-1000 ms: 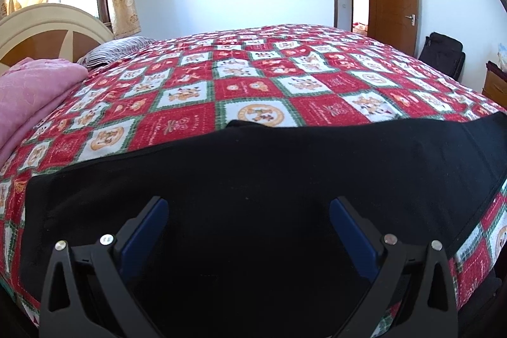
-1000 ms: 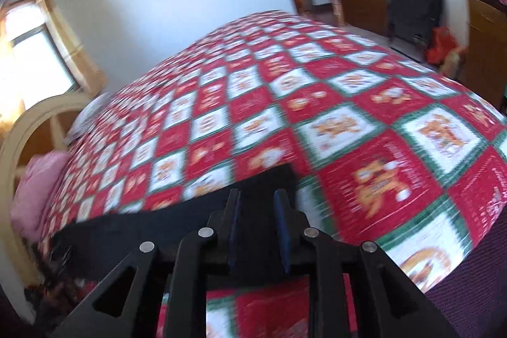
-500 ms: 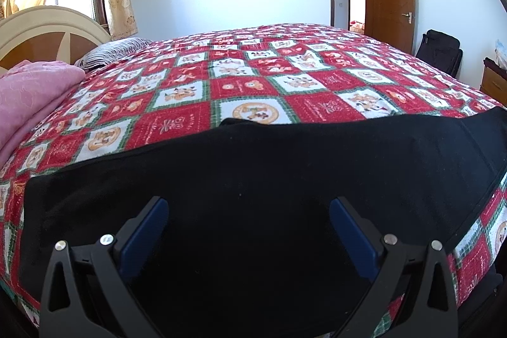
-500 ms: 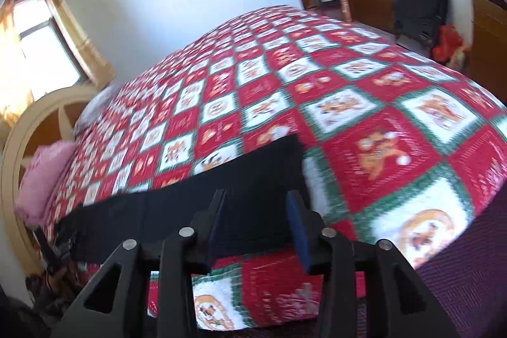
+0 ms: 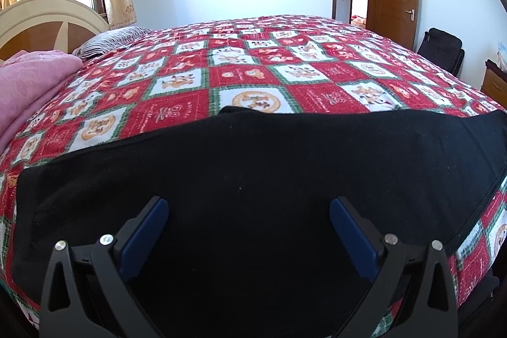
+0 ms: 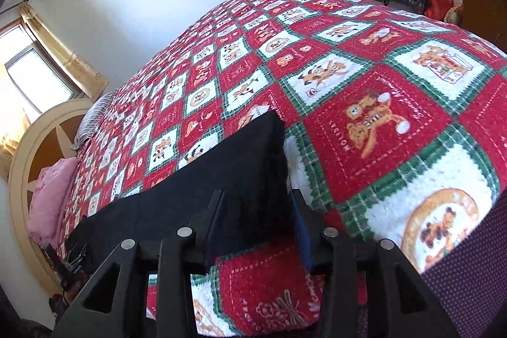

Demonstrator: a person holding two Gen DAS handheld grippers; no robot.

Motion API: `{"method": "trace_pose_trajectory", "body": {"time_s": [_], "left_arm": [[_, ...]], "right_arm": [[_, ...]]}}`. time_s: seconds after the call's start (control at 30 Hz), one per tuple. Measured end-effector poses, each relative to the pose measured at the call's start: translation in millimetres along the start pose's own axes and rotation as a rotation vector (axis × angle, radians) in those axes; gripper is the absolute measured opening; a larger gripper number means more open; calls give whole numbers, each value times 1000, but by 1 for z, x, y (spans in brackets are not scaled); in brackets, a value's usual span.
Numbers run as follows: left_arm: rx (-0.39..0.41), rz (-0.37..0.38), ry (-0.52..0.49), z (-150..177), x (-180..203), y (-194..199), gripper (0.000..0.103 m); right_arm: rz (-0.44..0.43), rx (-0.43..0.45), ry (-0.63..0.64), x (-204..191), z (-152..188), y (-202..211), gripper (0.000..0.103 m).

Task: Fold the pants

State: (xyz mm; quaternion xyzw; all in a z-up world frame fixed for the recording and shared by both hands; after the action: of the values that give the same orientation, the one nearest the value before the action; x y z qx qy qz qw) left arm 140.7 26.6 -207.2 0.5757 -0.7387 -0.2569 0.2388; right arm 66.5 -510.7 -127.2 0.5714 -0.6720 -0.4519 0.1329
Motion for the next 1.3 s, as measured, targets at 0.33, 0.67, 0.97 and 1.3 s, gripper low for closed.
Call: {"method": "trace_pose_trajectory", "body": {"time_s": [0.33, 0.67, 0.97, 1.3], "left_arm": [[-25, 14, 0, -2, -1, -2, 103], [-33, 21, -4, -2, -2, -3, 103], [-16, 69, 19, -11, -2, 8, 103], [6, 204, 28, -24, 12, 20, 103]], "right_arm": [[-38, 57, -22, -11, -2, 3, 15], [-32, 110, 81, -60, -3, 16, 14], [-90, 133, 204, -119, 7, 29, 13], [-193, 97, 331, -192, 33, 23, 13]]}}
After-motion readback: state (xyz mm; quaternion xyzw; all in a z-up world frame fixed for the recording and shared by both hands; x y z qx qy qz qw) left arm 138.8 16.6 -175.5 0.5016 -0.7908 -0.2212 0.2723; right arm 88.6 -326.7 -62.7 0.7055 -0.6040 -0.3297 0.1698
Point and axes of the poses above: each gripper's, at about its wrist camera, not at the fingertips, and y roughly against the way its jaws point, x to its right, z to its underside, the point moved 5 cm from there along -y, roughly the way its jaws point, and after that the axes turned 7 degrees about z, right-handed, at the moved point
